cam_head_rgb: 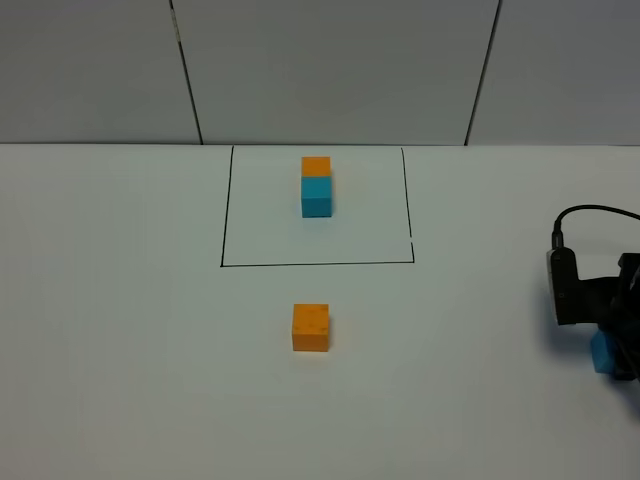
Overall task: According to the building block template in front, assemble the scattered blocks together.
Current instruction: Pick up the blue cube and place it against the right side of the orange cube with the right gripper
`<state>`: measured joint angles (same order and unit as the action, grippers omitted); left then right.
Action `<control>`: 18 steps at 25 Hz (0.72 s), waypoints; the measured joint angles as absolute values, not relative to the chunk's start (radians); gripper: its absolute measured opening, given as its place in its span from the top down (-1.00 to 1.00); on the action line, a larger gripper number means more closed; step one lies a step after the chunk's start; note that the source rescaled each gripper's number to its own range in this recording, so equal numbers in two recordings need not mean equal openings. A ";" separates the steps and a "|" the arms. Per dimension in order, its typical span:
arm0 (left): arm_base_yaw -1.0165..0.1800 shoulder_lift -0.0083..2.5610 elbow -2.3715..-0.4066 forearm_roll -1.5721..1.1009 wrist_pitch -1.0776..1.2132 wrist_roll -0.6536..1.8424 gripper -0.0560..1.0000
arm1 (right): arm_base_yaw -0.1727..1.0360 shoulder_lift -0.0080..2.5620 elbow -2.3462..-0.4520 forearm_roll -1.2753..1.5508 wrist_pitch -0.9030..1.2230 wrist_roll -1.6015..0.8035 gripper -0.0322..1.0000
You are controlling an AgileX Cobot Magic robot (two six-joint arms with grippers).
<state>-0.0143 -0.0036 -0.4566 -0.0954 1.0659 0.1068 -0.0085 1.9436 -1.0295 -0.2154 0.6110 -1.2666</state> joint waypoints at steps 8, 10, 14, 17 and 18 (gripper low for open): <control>-0.014 -0.004 -0.457 -0.095 1.066 0.107 -0.62 | 0.118 1.956 -1.189 -0.207 0.817 -1.193 0.90; -0.014 -0.004 -0.457 -0.095 1.066 0.107 -0.62 | 0.159 1.956 -1.232 -0.196 0.843 -1.121 0.90; -0.014 -0.004 -0.457 -0.095 1.066 0.107 -0.62 | 0.235 1.956 -1.298 -0.174 0.855 -1.009 0.90; -0.014 -0.004 -0.457 -0.095 1.066 0.107 -0.62 | 0.283 1.957 -1.332 -0.159 0.867 -0.974 0.90; -0.014 -0.004 -0.457 -0.095 1.066 0.107 -0.62 | 0.294 1.959 -1.345 -0.145 0.879 -0.969 0.90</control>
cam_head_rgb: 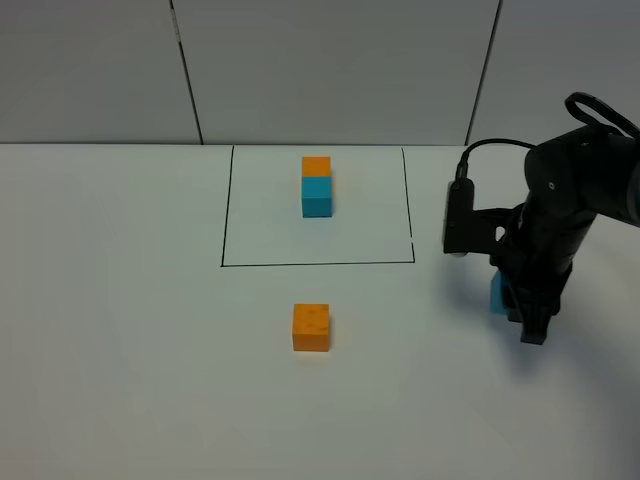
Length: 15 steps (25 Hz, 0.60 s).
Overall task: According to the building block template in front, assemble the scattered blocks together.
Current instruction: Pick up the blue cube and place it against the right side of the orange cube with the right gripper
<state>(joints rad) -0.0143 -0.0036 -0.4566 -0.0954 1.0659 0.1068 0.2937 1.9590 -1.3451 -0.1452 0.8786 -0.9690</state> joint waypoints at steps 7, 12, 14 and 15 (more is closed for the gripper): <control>-0.014 -0.004 -0.457 -0.095 1.066 0.107 -0.62 | 0.351 2.049 -1.455 -0.072 0.999 -0.959 0.90; -0.014 -0.004 -0.457 -0.095 1.066 0.107 -0.62 | 0.392 2.095 -1.486 -0.068 1.019 -0.952 0.90; -0.014 -0.004 -0.457 -0.095 1.066 0.107 -0.62 | 0.411 2.107 -1.493 -0.062 1.020 -0.952 0.90; -0.014 -0.004 -0.457 -0.095 1.066 0.107 -0.62 | 0.420 2.115 -1.500 -0.055 1.021 -0.952 0.90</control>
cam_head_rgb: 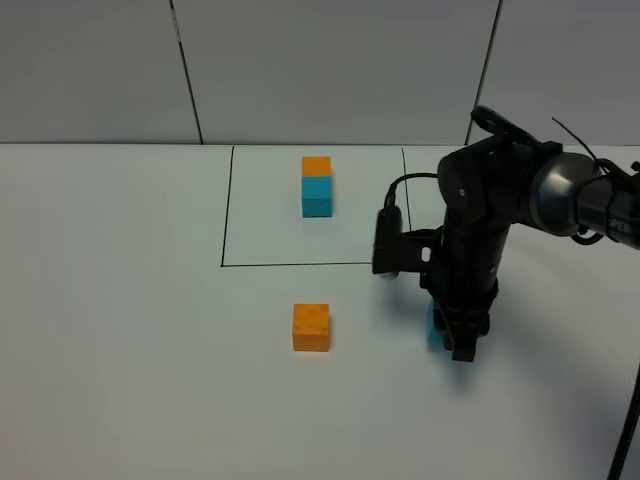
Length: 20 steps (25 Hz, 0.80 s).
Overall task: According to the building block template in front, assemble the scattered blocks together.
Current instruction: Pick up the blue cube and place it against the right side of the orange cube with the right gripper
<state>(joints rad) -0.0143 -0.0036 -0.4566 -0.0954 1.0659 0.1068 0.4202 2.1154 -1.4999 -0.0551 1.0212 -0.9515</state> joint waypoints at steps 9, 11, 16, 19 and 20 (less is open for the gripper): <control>-0.014 -0.004 -0.457 -0.095 1.066 0.107 -0.62 | 0.500 2.209 -1.616 -0.012 1.053 -0.934 0.90; -0.014 -0.004 -0.457 -0.095 1.066 0.107 -0.62 | 0.511 2.231 -1.645 -0.009 1.064 -0.919 0.90; -0.014 -0.004 -0.457 -0.095 1.066 0.107 -0.62 | 0.544 2.263 -1.698 -0.012 1.086 -0.886 0.90; -0.014 -0.004 -0.457 -0.095 1.066 0.107 -0.62 | 0.570 2.285 -1.725 -0.030 1.090 -0.859 0.90; -0.014 -0.004 -0.457 -0.095 1.066 0.107 -0.62 | 0.580 2.295 -1.736 -0.040 1.090 -0.846 0.90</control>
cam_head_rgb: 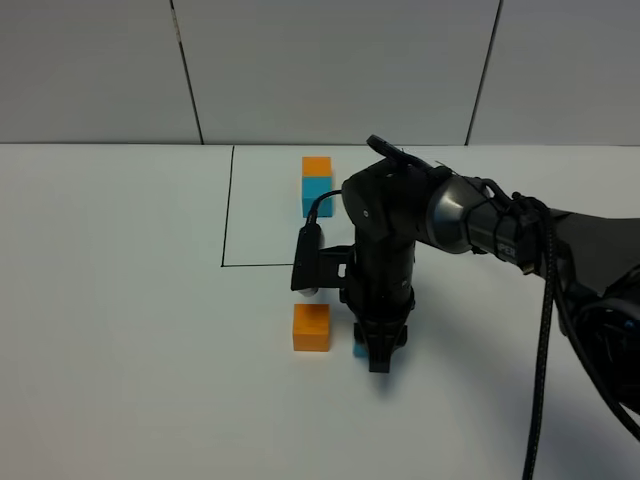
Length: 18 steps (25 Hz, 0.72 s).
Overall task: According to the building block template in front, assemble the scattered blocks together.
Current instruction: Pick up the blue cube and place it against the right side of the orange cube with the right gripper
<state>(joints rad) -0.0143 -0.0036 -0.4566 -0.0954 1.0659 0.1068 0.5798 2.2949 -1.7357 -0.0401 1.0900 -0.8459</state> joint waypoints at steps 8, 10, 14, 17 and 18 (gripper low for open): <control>-0.014 -0.004 -0.457 -0.095 1.066 0.107 -0.62 | 0.602 2.345 -1.811 -0.072 1.093 -0.798 0.90; -0.014 -0.004 -0.457 -0.095 1.066 0.107 -0.62 | 0.602 2.355 -1.816 -0.073 1.093 -0.791 0.90; -0.014 -0.004 -0.457 -0.095 1.066 0.107 -0.62 | 0.607 2.362 -1.825 -0.076 1.099 -0.778 0.90; -0.014 -0.004 -0.457 -0.095 1.066 0.107 -0.62 | 0.613 2.364 -1.830 -0.085 1.103 -0.776 0.90; -0.014 -0.004 -0.457 -0.095 1.066 0.107 -0.62 | 0.614 2.365 -1.830 -0.087 1.104 -0.776 0.90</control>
